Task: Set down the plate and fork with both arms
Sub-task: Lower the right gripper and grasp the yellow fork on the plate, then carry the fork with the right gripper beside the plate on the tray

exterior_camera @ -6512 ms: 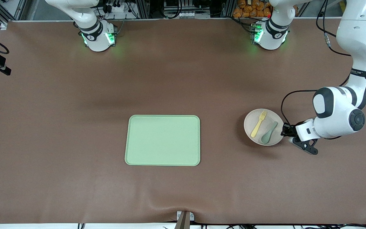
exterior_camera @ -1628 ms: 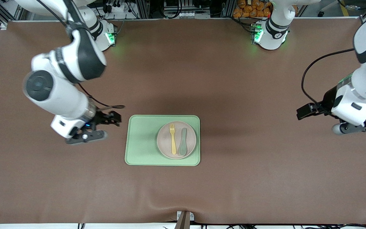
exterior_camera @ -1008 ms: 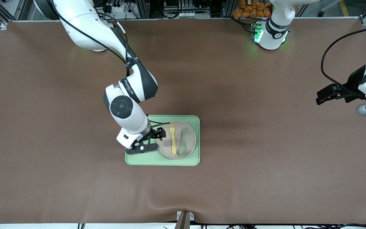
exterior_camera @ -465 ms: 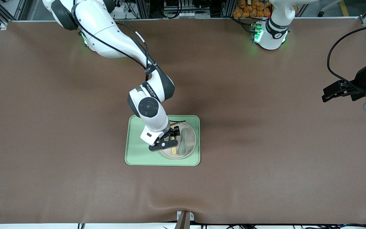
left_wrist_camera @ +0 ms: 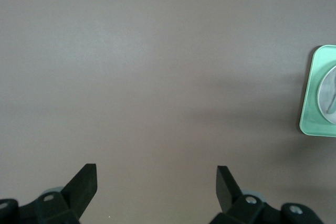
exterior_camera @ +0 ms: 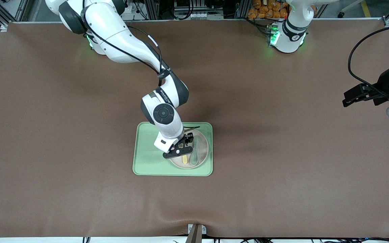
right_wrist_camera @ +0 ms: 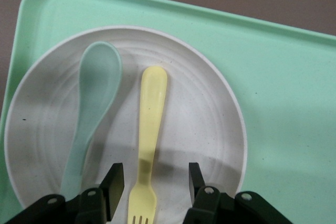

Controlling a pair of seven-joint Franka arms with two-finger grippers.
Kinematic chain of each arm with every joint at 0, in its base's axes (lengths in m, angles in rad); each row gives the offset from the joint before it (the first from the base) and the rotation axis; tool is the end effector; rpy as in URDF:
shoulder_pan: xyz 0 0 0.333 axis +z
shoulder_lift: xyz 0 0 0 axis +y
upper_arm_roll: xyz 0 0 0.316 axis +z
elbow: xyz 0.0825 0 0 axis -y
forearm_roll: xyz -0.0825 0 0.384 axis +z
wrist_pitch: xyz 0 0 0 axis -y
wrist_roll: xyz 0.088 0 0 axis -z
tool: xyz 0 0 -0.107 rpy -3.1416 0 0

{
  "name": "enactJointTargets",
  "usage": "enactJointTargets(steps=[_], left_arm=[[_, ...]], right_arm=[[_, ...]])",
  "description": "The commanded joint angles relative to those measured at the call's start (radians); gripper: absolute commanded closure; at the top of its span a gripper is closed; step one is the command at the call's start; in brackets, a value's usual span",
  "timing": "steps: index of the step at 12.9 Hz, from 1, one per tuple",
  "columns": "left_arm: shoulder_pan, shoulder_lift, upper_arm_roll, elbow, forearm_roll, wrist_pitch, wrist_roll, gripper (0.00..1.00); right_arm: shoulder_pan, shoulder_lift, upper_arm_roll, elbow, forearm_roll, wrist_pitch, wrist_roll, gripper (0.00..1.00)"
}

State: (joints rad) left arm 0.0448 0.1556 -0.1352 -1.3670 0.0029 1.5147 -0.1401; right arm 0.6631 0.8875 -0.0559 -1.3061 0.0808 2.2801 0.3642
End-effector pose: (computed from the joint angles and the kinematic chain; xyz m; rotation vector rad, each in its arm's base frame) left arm 0.5950 -0.0465 0.6264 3.1234 0.0803 -0.0133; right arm 0.6123 0.4404 0.2132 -3.0621 -0.3313 -0.1048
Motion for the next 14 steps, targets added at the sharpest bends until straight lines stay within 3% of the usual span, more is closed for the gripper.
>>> enactJointTargets(steps=[1, 4, 8, 10, 12, 14], left_arm=[[0.01, -0.036, -0.008, -0.032, 0.016, -0.005, 0.016, 0.0], [0.012, -0.037, -0.004, -0.032, 0.017, -0.005, 0.043, 0.0], [0.021, -0.059, -0.004, -0.04, 0.017, -0.005, 0.048, 0.0], [0.023, -0.076, -0.004, -0.063, 0.017, 0.002, 0.048, 0.0], [0.036, -0.115, -0.006, -0.116, 0.012, 0.031, 0.05, 0.0], [0.037, -0.125, -0.006, -0.13, 0.011, 0.044, 0.05, 0.0]], right_arm=[[0.015, 0.037, -0.013, 0.036, -0.013, 0.018, 0.022, 0.45], [0.032, 0.047, -0.013, 0.038, -0.013, 0.027, 0.047, 0.48], [0.036, 0.053, -0.013, 0.036, -0.022, 0.039, 0.056, 0.61], [0.036, 0.053, -0.013, 0.034, -0.036, 0.039, 0.055, 0.75], [0.036, 0.054, -0.013, 0.033, -0.049, 0.041, 0.056, 0.81], [0.036, 0.054, -0.013, 0.036, -0.047, 0.039, 0.055, 0.97]])
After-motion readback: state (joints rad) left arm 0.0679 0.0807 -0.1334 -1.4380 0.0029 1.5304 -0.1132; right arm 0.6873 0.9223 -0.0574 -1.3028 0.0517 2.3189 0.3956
